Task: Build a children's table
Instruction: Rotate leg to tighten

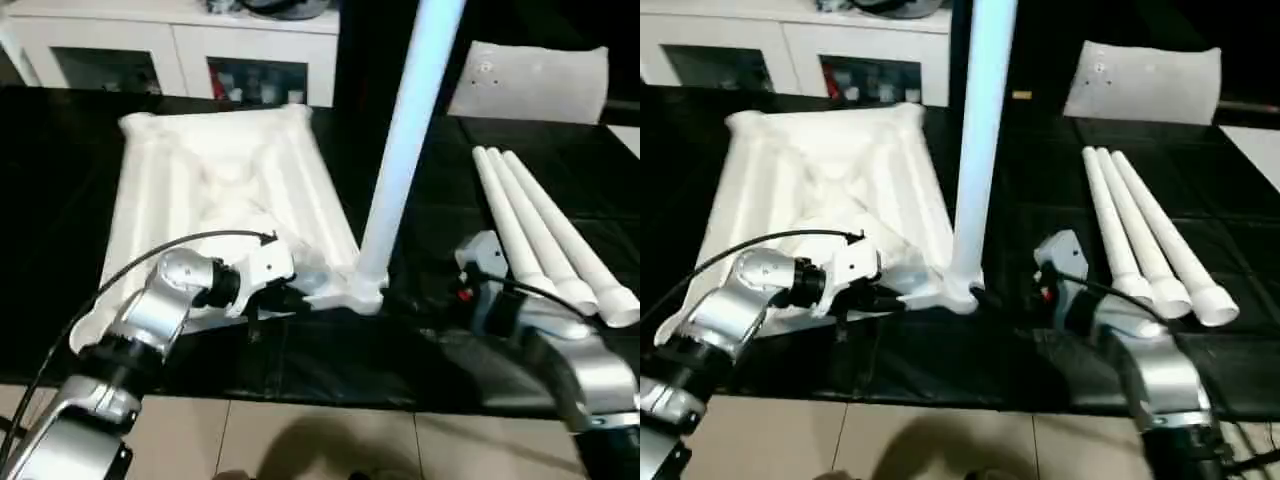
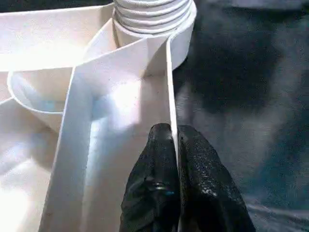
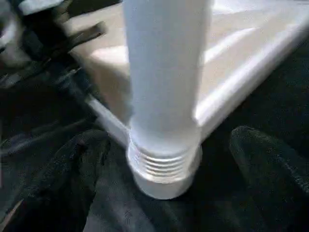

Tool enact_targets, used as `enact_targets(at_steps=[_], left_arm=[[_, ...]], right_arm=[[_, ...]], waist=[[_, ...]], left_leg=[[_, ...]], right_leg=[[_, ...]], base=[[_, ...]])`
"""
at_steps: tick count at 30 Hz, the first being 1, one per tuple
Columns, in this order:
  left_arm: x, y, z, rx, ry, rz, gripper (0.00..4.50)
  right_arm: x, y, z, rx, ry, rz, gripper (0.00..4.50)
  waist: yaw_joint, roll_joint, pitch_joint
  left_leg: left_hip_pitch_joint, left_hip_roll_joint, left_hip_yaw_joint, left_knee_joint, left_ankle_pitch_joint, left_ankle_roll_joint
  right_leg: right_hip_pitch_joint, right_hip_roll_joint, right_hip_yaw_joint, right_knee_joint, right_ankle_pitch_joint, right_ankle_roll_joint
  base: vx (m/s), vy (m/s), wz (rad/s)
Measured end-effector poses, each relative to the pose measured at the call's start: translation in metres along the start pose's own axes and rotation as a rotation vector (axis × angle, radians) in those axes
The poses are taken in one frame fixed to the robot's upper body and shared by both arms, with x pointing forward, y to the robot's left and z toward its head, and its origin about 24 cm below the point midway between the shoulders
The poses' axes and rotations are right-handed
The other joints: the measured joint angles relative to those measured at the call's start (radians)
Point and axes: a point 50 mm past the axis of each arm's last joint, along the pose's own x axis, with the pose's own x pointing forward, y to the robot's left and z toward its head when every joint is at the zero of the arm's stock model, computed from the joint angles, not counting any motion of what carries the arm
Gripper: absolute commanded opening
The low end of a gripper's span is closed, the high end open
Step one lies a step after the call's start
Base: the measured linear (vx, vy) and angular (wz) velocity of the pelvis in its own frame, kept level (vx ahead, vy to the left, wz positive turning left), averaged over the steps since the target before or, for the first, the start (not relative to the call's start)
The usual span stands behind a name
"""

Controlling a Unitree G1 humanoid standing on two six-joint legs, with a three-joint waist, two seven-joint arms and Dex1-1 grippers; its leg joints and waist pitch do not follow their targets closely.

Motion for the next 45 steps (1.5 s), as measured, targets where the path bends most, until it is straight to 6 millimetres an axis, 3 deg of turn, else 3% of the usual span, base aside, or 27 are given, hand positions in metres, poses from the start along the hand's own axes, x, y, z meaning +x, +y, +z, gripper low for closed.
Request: enact_targets(at_steps=[7, 23, 32, 37, 42, 45], left_arm=[[-0.003, -0.002, 0.0, 0.078, 0.025, -0.16, 0.0], [0.0, -0.001, 0.007, 0.154, 0.038, -0.253, 0.0], [-0.001, 0.0, 0.006, 0.131, 0.036, -0.252, 0.0], [0.0, 0.001, 0.003, 0.01, 0.02, -0.12, 0.0], [0.017, -0.003, 0.007, -0.168, -0.041, 0.07, 0.0], [0.027, -0.006, 0.012, -0.233, -0.046, 0.167, 0.0]], right_arm=[[0.008, 0.002, 0.002, -0.094, 0.082, 0.21, 4.45], [0.022, 0.003, -0.005, -0.107, 0.148, 0.383, 2.99], [0.023, 0.005, -0.007, -0.069, 0.13, 0.383, 2.7], [0.031, 0.017, -0.018, 0.07, 0.03, 0.166, 2.69], [0.046, 0.011, -0.02, 0.197, -0.043, -0.189, 2.69], [0.058, 0.01, -0.017, 0.251, -0.054, -0.35, 2.68]], waist=[[0.003, -0.003, 0.002], [0.026, -0.01, 0.005], [0.026, -0.01, 0.005], [0.021, -0.01, 0.005], [-0.021, -0.009, 0.005], [-0.031, -0.005, 0.002]], left_leg=[[-0.001, 0.0, 0.0, 0.0, 0.0, 0.0], [-0.001, 0.0, 0.001, 0.001, 0.001, 0.003], [-0.001, 0.001, 0.001, 0.001, 0.001, 0.003], [0.004, 0.0, 0.001, 0.0, 0.0, 0.0], [0.007, 0.0, 0.002, 0.0, 0.001, -0.002], [0.008, 0.0, 0.001, -0.001, 0.001, -0.003]], right_leg=[[0.0, -0.001, 0.0, 0.0, 0.0, 0.0], [-0.001, -0.001, -0.001, 0.001, 0.0, -0.001], [-0.001, -0.001, -0.001, 0.001, -0.001, -0.001], [0.002, -0.001, 0.0, 0.001, -0.001, 0.0], [0.002, -0.001, 0.0, 0.001, -0.003, 0.003], [0.003, -0.001, 0.0, 0.001, -0.003, 0.003]], base=[[0.0, 0.0, 0.0], [0.0, 0.0, 0.0], [0.0, 0.0, 0.0], [0.0, 0.0, 0.0], [0.0, 0.0, 0.0], [0.0, 0.0, 0.0]])
